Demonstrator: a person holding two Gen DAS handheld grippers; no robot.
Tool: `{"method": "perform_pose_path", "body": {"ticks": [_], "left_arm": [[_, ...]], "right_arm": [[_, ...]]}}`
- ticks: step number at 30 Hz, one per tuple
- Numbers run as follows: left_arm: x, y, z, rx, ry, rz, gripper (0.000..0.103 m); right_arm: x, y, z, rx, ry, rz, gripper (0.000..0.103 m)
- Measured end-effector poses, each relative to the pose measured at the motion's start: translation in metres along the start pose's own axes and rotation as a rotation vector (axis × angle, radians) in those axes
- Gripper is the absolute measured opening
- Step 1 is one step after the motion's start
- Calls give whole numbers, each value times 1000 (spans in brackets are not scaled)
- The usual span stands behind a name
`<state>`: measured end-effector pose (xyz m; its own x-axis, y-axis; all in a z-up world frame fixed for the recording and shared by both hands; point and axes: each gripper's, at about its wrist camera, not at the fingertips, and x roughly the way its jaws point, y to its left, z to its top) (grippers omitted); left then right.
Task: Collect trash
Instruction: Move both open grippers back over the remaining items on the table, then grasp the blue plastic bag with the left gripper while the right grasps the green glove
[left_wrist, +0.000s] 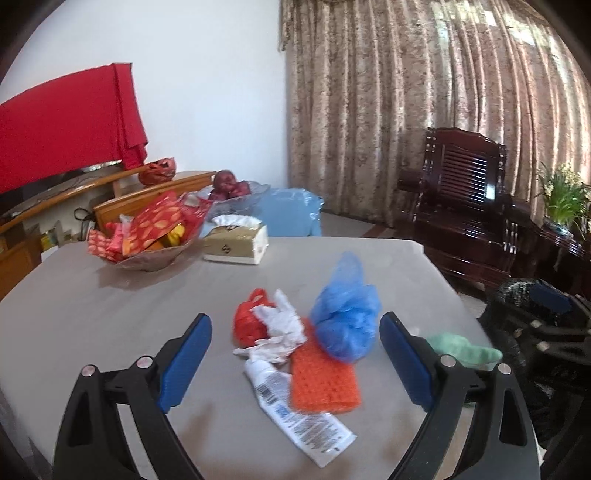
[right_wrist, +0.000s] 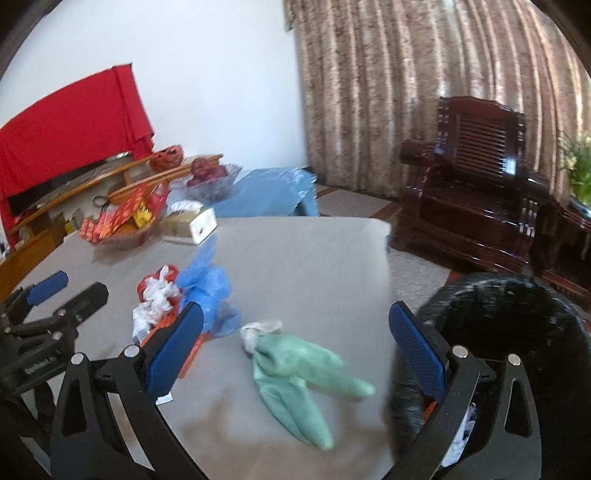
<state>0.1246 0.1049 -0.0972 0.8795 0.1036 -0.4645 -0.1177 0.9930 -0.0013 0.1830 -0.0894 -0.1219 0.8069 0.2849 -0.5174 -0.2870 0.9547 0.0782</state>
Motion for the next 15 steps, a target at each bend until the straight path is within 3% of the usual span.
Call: {"method": "perform_pose_path", "body": {"ticks": [15], "left_arm": [[29,15,-17,-28,70,28,90]], "right_arm": [[71,7,-22,-32,158,-37,97]]}}
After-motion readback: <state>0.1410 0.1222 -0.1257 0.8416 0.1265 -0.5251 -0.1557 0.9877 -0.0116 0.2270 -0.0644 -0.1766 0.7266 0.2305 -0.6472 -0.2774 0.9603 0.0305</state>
